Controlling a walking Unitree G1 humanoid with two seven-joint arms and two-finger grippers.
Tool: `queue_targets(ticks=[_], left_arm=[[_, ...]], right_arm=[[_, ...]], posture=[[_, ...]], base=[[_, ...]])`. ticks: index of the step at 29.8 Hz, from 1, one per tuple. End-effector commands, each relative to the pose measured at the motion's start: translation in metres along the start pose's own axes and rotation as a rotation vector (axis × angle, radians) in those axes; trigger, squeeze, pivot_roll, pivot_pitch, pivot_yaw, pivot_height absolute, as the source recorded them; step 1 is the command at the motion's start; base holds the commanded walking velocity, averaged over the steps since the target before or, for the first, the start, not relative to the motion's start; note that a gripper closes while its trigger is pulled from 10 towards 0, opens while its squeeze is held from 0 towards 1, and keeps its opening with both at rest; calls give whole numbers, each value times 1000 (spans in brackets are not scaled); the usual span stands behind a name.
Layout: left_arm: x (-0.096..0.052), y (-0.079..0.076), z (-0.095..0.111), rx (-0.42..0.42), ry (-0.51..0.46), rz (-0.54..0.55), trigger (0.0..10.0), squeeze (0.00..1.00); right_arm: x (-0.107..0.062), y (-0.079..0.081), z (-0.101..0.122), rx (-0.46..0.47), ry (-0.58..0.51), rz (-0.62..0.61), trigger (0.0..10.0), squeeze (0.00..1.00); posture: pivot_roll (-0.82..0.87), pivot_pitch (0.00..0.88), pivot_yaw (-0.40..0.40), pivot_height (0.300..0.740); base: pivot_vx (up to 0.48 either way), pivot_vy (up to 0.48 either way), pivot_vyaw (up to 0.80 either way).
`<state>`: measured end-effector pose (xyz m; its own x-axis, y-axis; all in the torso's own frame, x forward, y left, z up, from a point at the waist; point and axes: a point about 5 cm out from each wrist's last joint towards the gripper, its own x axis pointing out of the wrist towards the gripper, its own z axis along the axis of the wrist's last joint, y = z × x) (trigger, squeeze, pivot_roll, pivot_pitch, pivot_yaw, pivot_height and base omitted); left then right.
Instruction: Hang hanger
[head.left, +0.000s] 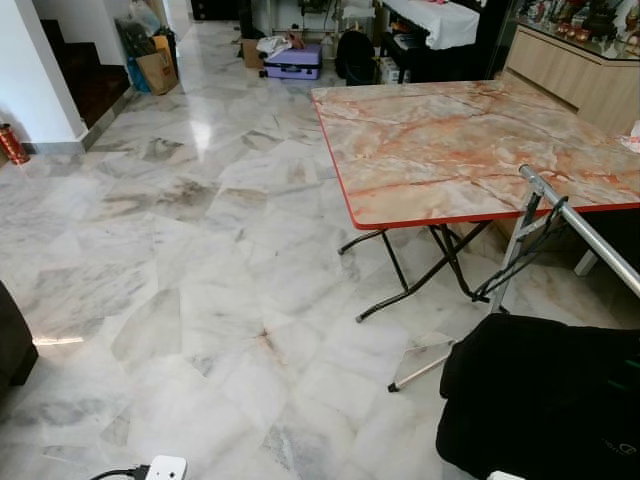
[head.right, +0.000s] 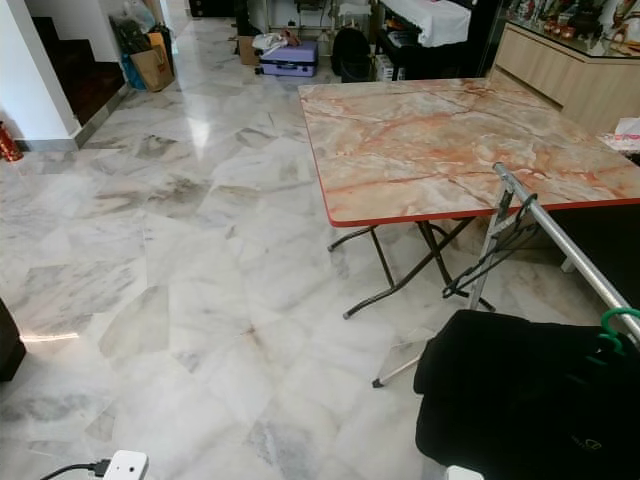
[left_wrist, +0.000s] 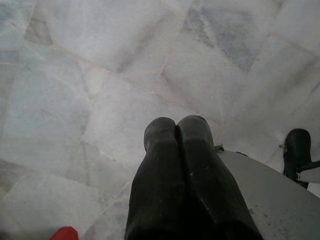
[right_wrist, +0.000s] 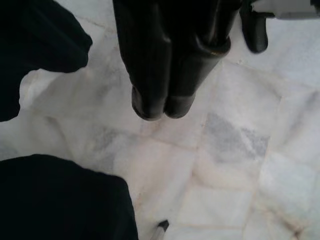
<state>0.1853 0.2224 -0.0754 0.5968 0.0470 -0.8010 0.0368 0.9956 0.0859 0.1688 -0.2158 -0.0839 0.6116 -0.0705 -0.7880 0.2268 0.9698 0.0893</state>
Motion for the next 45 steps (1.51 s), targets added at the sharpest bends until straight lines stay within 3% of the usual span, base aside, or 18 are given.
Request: queue_targets(ticks=[1,27,45], left_arm=[[2,-14,-3,16,25,-9,10000,0],[2,-17,-7,23,38,-7,10000,0],[1,-13,-7,29,42,-1,10000,0]], right_arm=[[1,23,-11,-16,44,74,10000,0],[2,28,-11,-7,43,86,10000,0],[2,33,-13,-19,57,103,10000,0]], posture=[[20,41,7,740],[24,41,9,740],[28,36,11,740]], base=[[0,0,0],[0,0,0],[0,0,-785]])
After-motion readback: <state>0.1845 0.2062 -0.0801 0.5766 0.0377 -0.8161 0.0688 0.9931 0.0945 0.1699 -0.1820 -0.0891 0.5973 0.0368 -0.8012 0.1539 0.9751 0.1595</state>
